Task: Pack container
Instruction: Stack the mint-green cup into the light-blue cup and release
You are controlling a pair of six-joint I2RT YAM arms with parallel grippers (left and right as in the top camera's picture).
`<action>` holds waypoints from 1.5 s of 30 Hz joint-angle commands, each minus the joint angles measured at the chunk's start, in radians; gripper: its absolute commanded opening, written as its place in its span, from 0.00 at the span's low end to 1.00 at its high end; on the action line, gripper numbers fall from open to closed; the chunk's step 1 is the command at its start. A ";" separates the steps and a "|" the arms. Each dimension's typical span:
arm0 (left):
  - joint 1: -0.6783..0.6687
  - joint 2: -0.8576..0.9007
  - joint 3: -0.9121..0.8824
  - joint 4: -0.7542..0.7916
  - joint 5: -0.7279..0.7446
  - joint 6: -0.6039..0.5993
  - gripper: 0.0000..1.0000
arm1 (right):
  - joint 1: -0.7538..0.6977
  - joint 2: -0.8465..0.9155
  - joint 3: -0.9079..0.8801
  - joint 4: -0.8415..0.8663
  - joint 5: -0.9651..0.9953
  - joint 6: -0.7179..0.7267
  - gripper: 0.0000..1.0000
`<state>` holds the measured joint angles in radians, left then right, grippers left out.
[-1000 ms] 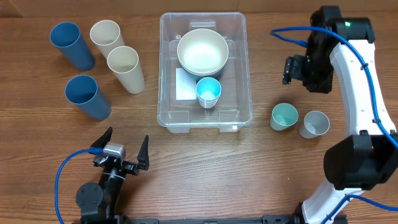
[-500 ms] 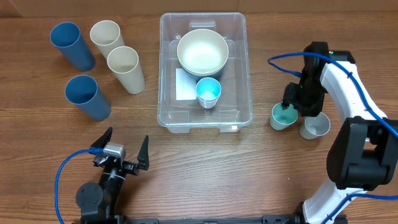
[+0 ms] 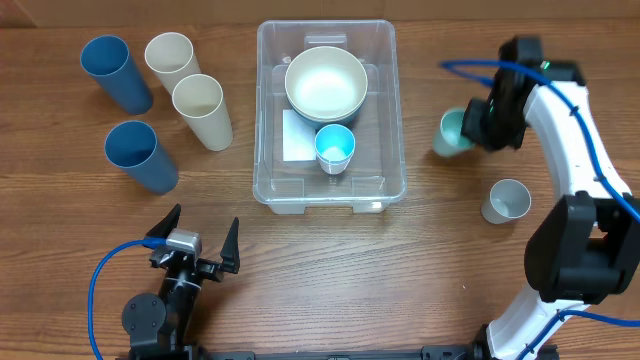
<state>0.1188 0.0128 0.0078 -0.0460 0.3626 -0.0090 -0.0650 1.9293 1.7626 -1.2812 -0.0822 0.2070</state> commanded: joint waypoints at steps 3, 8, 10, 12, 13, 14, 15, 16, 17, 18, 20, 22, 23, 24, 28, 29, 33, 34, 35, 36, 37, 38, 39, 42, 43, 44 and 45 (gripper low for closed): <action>0.005 -0.007 -0.003 -0.002 -0.003 -0.014 1.00 | 0.097 -0.020 0.528 -0.222 -0.009 -0.006 0.04; 0.005 -0.007 -0.003 -0.002 -0.003 -0.014 1.00 | 0.428 -0.003 0.593 -0.272 0.044 -0.024 0.04; 0.005 -0.007 -0.003 -0.002 -0.003 -0.014 1.00 | 0.502 0.012 0.593 -0.274 0.094 -0.020 0.04; 0.005 -0.007 -0.003 -0.002 -0.003 -0.014 1.00 | 0.544 0.034 0.592 -0.280 0.114 0.013 0.04; 0.005 -0.007 -0.003 -0.002 -0.003 -0.014 1.00 | 0.556 0.047 0.577 -0.277 0.114 0.027 0.04; 0.005 -0.007 -0.003 -0.002 -0.003 -0.014 1.00 | 0.565 0.059 0.554 -0.270 0.114 0.030 0.04; 0.005 -0.007 -0.003 -0.002 -0.003 -0.014 1.00 | 0.574 0.076 0.521 -0.264 0.114 0.031 0.04; 0.005 -0.007 -0.003 -0.002 -0.003 -0.014 1.00 | 0.581 0.086 0.483 -0.246 0.111 0.034 0.04; 0.005 -0.007 -0.003 -0.002 -0.003 -0.014 1.00 | 0.585 0.090 0.438 -0.219 0.106 0.034 0.04; 0.005 -0.007 -0.003 -0.002 -0.003 -0.014 1.00 | 0.588 0.091 0.396 -0.188 0.104 0.034 0.04; 0.005 -0.007 -0.003 -0.002 -0.003 -0.014 1.00 | 0.587 0.091 0.319 -0.126 0.104 0.034 0.04; 0.005 -0.007 -0.003 -0.002 -0.003 -0.013 1.00 | 0.586 0.091 0.259 -0.071 0.104 0.033 0.04; 0.005 -0.007 -0.003 -0.002 -0.003 -0.014 1.00 | 0.586 0.093 0.245 -0.056 0.105 0.033 0.04; 0.005 -0.007 -0.003 -0.002 -0.003 -0.014 1.00 | 0.586 0.094 0.233 -0.040 0.108 0.033 0.04; 0.005 -0.007 -0.003 -0.002 -0.003 -0.014 1.00 | 0.580 0.094 0.230 -0.031 0.108 0.033 0.04; 0.005 -0.007 -0.003 -0.002 -0.003 -0.014 1.00 | 0.577 0.094 0.230 -0.033 0.108 0.033 0.04; 0.005 -0.007 -0.003 -0.002 -0.003 -0.014 1.00 | 0.559 0.094 0.230 -0.040 0.108 0.034 0.04; 0.005 -0.007 -0.003 -0.002 -0.003 -0.014 1.00 | 0.557 0.094 0.230 -0.039 0.108 0.034 0.04; 0.005 -0.007 -0.003 -0.002 -0.003 -0.014 1.00 | 0.556 0.094 0.230 -0.039 0.108 0.034 0.04; 0.005 -0.007 -0.003 -0.002 -0.003 -0.014 1.00 | 0.555 0.094 0.230 -0.040 0.108 0.034 0.04; 0.005 -0.007 -0.003 -0.002 -0.004 -0.014 1.00 | 0.555 0.094 0.230 -0.040 0.108 0.034 0.08; 0.005 -0.007 -0.003 -0.002 -0.003 -0.014 1.00 | 0.555 0.094 0.230 -0.040 0.108 0.033 0.36; 0.005 -0.007 -0.003 -0.002 -0.003 -0.014 1.00 | 0.555 0.094 0.230 -0.040 0.108 0.033 0.61; 0.005 -0.007 -0.003 -0.002 -0.003 -0.014 1.00 | 0.555 0.093 0.232 -0.043 0.108 0.029 0.71; 0.005 -0.007 -0.003 -0.002 -0.003 -0.014 1.00 | 0.551 0.093 0.244 -0.059 0.108 0.029 0.71; 0.005 -0.007 -0.003 -0.002 -0.003 -0.014 1.00 | 0.547 0.093 0.269 -0.085 0.107 0.029 0.70; 0.005 -0.007 -0.003 -0.002 -0.003 -0.014 1.00 | 0.541 0.093 0.307 -0.120 0.107 0.029 0.70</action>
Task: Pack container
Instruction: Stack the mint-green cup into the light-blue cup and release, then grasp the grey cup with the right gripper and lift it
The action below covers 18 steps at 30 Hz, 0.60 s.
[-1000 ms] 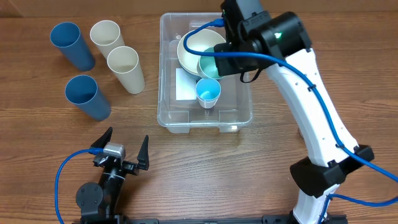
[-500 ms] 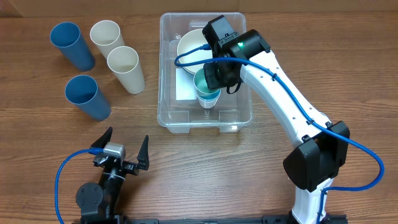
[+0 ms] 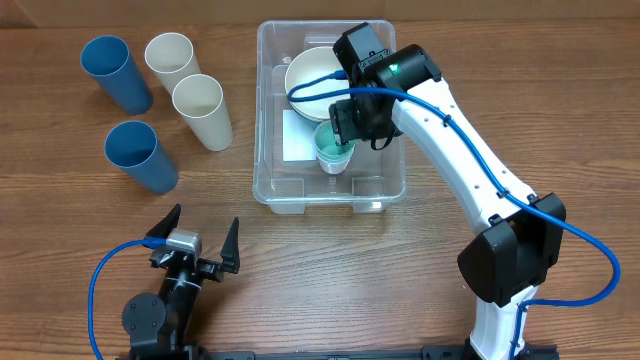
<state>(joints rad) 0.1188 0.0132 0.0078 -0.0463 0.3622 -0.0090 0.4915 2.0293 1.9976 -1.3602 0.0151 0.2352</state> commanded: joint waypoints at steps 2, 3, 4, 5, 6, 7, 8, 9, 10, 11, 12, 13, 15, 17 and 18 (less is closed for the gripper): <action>0.005 -0.008 -0.003 -0.001 -0.003 -0.014 1.00 | -0.033 -0.007 0.188 -0.135 0.010 0.001 0.70; 0.005 -0.008 -0.003 -0.001 -0.003 -0.014 1.00 | -0.042 -0.007 0.230 -0.167 0.010 0.001 0.70; 0.005 -0.008 -0.003 -0.001 -0.003 -0.014 1.00 | -0.061 -0.007 0.296 -0.216 0.010 0.001 0.70; 0.005 -0.008 -0.003 -0.001 -0.003 -0.014 1.00 | -0.093 -0.007 0.374 -0.272 0.010 0.002 0.70; 0.005 -0.008 -0.003 -0.001 -0.003 -0.014 1.00 | -0.124 -0.007 0.423 -0.313 0.010 0.006 0.71; 0.005 -0.008 -0.003 -0.001 -0.003 -0.014 1.00 | -0.162 -0.008 0.451 -0.334 0.000 0.009 0.72; 0.005 -0.008 -0.003 -0.001 -0.003 -0.014 1.00 | -0.206 -0.018 0.451 -0.334 -0.042 0.009 0.74; 0.005 -0.008 -0.003 -0.001 -0.003 -0.014 1.00 | -0.251 -0.027 0.449 -0.334 -0.094 0.009 0.76; 0.005 -0.008 -0.003 -0.001 -0.003 -0.014 1.00 | -0.294 -0.040 0.435 -0.334 -0.125 0.009 0.81; 0.005 -0.008 -0.003 -0.001 -0.003 -0.014 1.00 | -0.329 -0.060 0.406 -0.334 -0.123 0.008 0.82; 0.005 -0.008 -0.003 -0.001 -0.003 -0.014 1.00 | -0.350 -0.077 0.378 -0.334 -0.121 0.005 0.83; 0.005 -0.008 -0.003 -0.001 -0.003 -0.014 1.00 | -0.389 -0.111 0.323 -0.334 -0.121 0.004 0.86; 0.005 -0.008 -0.003 -0.001 -0.003 -0.014 1.00 | -0.483 -0.179 0.175 -0.334 -0.121 0.016 0.90; 0.005 -0.008 -0.003 -0.001 -0.003 -0.014 1.00 | -0.582 -0.212 0.035 -0.334 -0.121 0.052 0.90; 0.005 -0.008 -0.003 -0.001 -0.003 -0.014 1.00 | -0.621 -0.214 -0.015 -0.332 -0.121 0.053 0.90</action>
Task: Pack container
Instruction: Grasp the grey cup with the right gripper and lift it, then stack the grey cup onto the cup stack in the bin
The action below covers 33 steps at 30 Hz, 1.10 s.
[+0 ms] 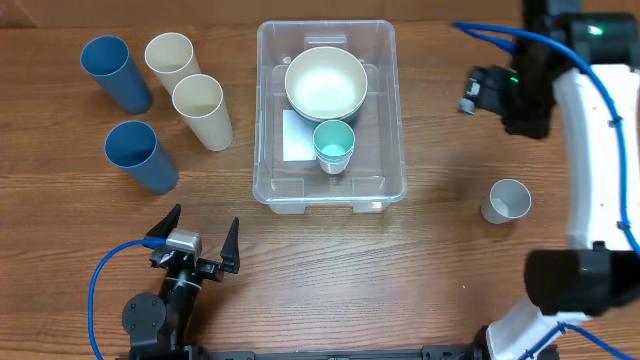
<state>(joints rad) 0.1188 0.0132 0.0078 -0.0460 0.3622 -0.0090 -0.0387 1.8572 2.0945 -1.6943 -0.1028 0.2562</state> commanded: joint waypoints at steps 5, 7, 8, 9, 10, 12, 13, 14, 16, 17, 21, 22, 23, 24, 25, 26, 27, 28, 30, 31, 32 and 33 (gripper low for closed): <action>0.005 -0.008 -0.003 -0.002 -0.003 -0.014 1.00 | -0.272 -0.042 -0.390 0.128 0.015 0.056 0.88; 0.005 -0.008 -0.003 -0.002 -0.003 -0.014 1.00 | -0.332 -0.042 -0.478 0.181 0.015 0.056 0.86; 0.005 -0.008 -0.003 -0.002 -0.003 -0.014 1.00 | -0.349 -0.042 -0.502 0.196 0.015 0.056 0.85; 0.005 -0.008 -0.003 -0.002 -0.003 -0.014 1.00 | -0.379 -0.042 -0.544 0.218 0.015 0.055 0.83; 0.005 -0.008 -0.003 -0.002 -0.003 -0.014 1.00 | -0.394 -0.042 -0.570 0.235 0.015 0.055 0.81; 0.005 -0.008 -0.003 -0.002 -0.003 -0.014 1.00 | -0.412 -0.042 -0.631 0.278 0.015 0.054 0.76; 0.005 -0.008 -0.003 -0.002 -0.003 -0.014 1.00 | -0.412 -0.042 -0.663 0.303 0.016 0.051 0.71; 0.005 -0.008 -0.003 -0.002 -0.003 -0.014 1.00 | -0.412 -0.042 -0.695 0.330 0.015 0.051 0.66; 0.005 -0.008 -0.003 -0.002 -0.003 -0.014 1.00 | -0.412 -0.041 -0.770 0.395 0.015 0.051 0.57; 0.005 -0.008 -0.003 -0.002 -0.003 -0.014 1.00 | -0.412 -0.042 -0.798 0.421 0.015 0.051 0.52; 0.005 -0.008 -0.003 -0.002 -0.003 -0.014 1.00 | -0.412 -0.041 -0.857 0.514 -0.027 0.056 0.04; 0.005 -0.008 -0.003 -0.002 -0.003 -0.014 1.00 | -0.410 -0.041 -0.857 0.525 -0.031 0.056 0.04; 0.005 -0.008 -0.003 -0.002 -0.003 -0.014 1.00 | -0.410 -0.041 -0.857 0.536 -0.031 0.058 0.04; 0.005 -0.008 -0.003 -0.002 -0.003 -0.014 1.00 | -0.410 -0.041 -0.856 0.548 -0.031 0.060 0.04; 0.005 -0.008 -0.003 -0.002 -0.003 -0.013 1.00 | -0.410 -0.041 -0.848 0.565 -0.043 0.060 0.04; 0.005 -0.008 -0.003 -0.002 -0.003 -0.014 1.00 | -0.410 -0.041 -0.837 0.568 -0.054 0.059 0.04; 0.005 -0.008 -0.003 -0.002 -0.003 -0.014 1.00 | -0.410 -0.041 -0.810 0.568 -0.068 0.059 0.04; 0.005 -0.008 -0.003 -0.002 -0.003 -0.014 1.00 | -0.408 -0.042 -0.755 0.558 -0.090 0.059 0.04; 0.005 -0.008 -0.003 -0.002 -0.003 -0.014 1.00 | -0.380 -0.042 -0.592 0.502 -0.109 0.048 0.04; 0.005 -0.008 -0.003 -0.002 -0.003 -0.014 1.00 | -0.352 -0.042 -0.492 0.467 -0.108 0.029 0.04; 0.005 -0.008 -0.003 -0.002 -0.003 -0.014 1.00 | -0.325 -0.042 -0.410 0.437 -0.108 0.024 0.04; 0.005 -0.008 -0.003 -0.002 -0.003 -0.014 1.00 | -0.302 -0.042 -0.344 0.415 -0.108 0.025 0.04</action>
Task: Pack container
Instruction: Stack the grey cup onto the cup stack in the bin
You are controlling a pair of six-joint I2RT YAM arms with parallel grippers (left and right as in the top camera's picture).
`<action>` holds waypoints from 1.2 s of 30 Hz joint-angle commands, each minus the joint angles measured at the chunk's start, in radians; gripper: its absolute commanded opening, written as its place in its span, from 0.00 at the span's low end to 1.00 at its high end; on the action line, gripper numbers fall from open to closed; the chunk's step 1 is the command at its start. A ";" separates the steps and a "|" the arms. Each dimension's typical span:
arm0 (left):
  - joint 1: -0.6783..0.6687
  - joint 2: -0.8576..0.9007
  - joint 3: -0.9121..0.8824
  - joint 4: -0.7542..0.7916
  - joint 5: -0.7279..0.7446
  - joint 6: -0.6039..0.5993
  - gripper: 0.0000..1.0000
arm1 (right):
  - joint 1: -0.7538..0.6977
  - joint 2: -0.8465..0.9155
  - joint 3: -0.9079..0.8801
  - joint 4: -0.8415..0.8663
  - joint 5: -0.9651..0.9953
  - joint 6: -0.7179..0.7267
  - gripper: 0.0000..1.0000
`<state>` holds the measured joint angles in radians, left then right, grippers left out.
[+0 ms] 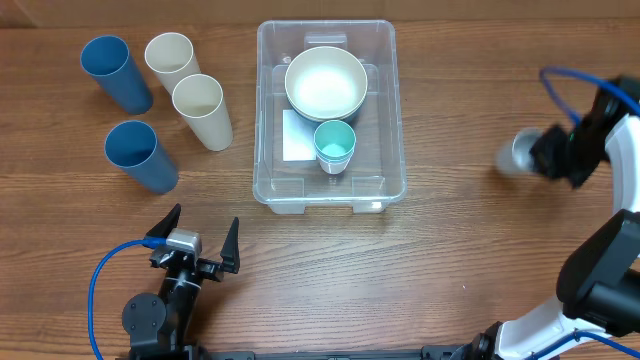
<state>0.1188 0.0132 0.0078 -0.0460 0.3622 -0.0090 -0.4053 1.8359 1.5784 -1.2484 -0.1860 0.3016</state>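
Observation:
A clear plastic container (390, 110) stands mid-table. Inside it are a white bowl (325, 82) and a teal cup (335, 143) nested in another cup. At the far right my right gripper (535, 155) is shut on a small grey cup (514, 152), which is blurred, off the table and tipped on its side. My left gripper (200, 243) rests open near the front edge, with nothing between its fingers.
Left of the container stand two blue tumblers (115, 72) (140, 155) and two cream tumblers (170, 58) (202, 108). A white label lies on the container's floor (295, 135). The right arm's blue cable (560, 80) loops above it.
The grey cup has left its spot on the table at the right and is now in my right gripper. That gripper has moved right and nearer the front. The left arm is unchanged.
My right gripper held the teal cup to the right of the container. Then it was over the container with the teal cup at the blue cup. Then the teal cup sat nested there and the gripper was away, empty. Now it holds the grey cup.

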 commanded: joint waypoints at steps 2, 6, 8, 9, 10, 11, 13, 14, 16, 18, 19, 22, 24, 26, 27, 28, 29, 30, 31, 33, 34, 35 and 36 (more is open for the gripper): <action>0.005 -0.008 -0.003 -0.002 -0.003 -0.014 1.00 | 0.156 -0.020 0.356 -0.091 -0.025 -0.025 0.04; 0.005 -0.008 -0.003 -0.002 -0.003 -0.014 1.00 | 0.405 -0.020 0.562 -0.158 0.033 -0.039 0.04; 0.005 -0.008 -0.003 -0.002 -0.003 -0.014 1.00 | 0.540 -0.020 0.576 -0.156 0.055 -0.039 0.04; 0.005 -0.008 -0.003 -0.002 -0.003 -0.014 1.00 | 0.595 -0.019 0.575 -0.156 0.059 -0.040 0.04; 0.005 -0.008 -0.003 -0.002 -0.003 -0.014 1.00 | 0.653 -0.018 0.575 -0.156 0.089 -0.040 0.04; 0.005 -0.008 -0.003 -0.002 -0.003 -0.014 1.00 | 0.697 -0.016 0.575 -0.157 0.120 -0.039 0.04; 0.005 -0.008 -0.003 -0.002 -0.003 -0.014 1.00 | 0.788 -0.005 0.574 -0.157 0.174 -0.039 0.04; 0.005 -0.008 -0.003 -0.002 -0.003 -0.014 1.00 | 0.814 0.002 0.574 -0.157 0.190 -0.039 0.04; 0.005 -0.008 -0.003 -0.002 -0.003 -0.014 1.00 | 0.850 0.024 0.560 -0.156 0.196 -0.035 0.04; 0.005 -0.008 -0.003 -0.002 -0.003 -0.014 1.00 | 0.851 0.032 0.520 -0.145 0.196 -0.016 0.04; 0.005 -0.008 -0.003 -0.002 -0.003 -0.014 1.00 | 0.851 0.036 0.486 -0.136 0.195 -0.016 0.04; 0.005 -0.008 -0.003 -0.002 -0.003 -0.014 1.00 | 0.851 0.039 0.400 -0.097 0.181 -0.017 0.04; 0.005 -0.008 -0.003 -0.002 -0.003 -0.014 1.00 | 0.857 0.039 0.338 -0.057 0.178 -0.017 0.04; 0.005 -0.008 -0.003 -0.002 -0.003 -0.014 1.00 | 0.859 0.039 0.293 -0.022 0.158 -0.017 0.04; 0.005 -0.008 -0.003 -0.002 -0.003 -0.014 1.00 | 0.859 0.039 0.272 -0.008 0.154 -0.017 0.04; 0.005 -0.008 -0.003 -0.002 -0.003 -0.014 1.00 | 0.860 0.039 0.254 0.005 0.154 -0.017 0.04; 0.005 -0.008 -0.003 -0.002 -0.003 -0.014 1.00 | 0.860 0.039 0.245 0.012 0.154 -0.017 0.04; 0.005 -0.008 -0.003 -0.002 -0.003 -0.014 1.00 | 0.860 0.039 0.236 0.018 0.151 -0.017 0.04; 0.005 -0.008 -0.003 -0.002 -0.003 -0.014 1.00 | 0.860 0.039 0.226 0.028 0.142 -0.018 0.04; 0.005 -0.008 -0.003 -0.002 -0.003 -0.014 1.00 | 0.860 0.040 0.212 0.046 0.132 -0.018 0.04; 0.005 -0.008 -0.003 -0.002 -0.003 -0.014 1.00 | 0.861 0.040 0.212 0.056 0.131 -0.020 0.04; 0.005 -0.008 -0.003 -0.002 -0.003 -0.014 1.00 | 0.863 0.040 0.212 0.061 0.131 -0.020 0.04; 0.005 -0.008 -0.003 -0.002 -0.003 -0.014 1.00 | 0.864 0.040 0.212 0.066 0.129 -0.021 0.04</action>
<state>0.1188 0.0132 0.0078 -0.0463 0.3622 -0.0090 0.4526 1.8790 1.7927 -1.1976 -0.0471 0.2771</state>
